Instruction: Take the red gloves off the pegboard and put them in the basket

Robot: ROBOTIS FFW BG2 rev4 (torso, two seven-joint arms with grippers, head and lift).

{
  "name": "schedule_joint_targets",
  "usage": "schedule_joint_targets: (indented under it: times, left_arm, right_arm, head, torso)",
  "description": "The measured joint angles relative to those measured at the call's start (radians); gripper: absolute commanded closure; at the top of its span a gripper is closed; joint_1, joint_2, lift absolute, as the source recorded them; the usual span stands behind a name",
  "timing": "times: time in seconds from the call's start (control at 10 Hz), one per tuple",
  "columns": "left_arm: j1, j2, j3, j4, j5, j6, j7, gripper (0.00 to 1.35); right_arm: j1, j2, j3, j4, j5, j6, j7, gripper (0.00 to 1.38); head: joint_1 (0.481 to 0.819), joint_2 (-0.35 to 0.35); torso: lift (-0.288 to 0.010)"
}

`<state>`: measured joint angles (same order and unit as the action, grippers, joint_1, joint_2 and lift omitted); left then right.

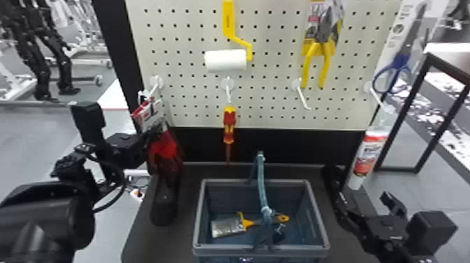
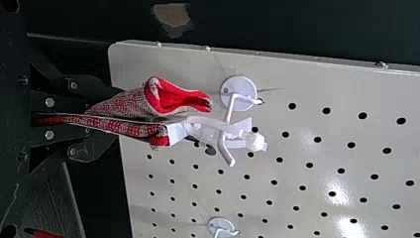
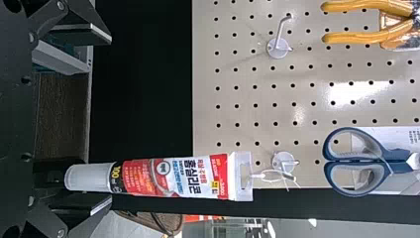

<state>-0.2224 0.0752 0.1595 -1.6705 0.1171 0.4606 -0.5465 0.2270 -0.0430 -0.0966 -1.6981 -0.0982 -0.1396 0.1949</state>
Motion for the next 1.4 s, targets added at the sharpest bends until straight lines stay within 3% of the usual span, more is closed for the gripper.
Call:
schedule_joint_targets:
  times: [0.9,1.4]
  left_arm:
    - [0.012,-0.008,-0.016,-0.013,0.045,-0.021,0.016,1.22]
    - [0.052,-0.024,-0.030,-0.077,0.070,-0.034,0.077,1.22]
  right_arm:
    - [-0.001,0.000,0.000,0.002,0.000,0.000,0.000,0.17]
    - [0.001,0.000,0.000,0.006,-0.002,0.000,0.000,0.17]
  head:
    - [0.549,0.000]
    - [0.549,0.000]
  torso:
    - [-0.100]
    - [-0.100]
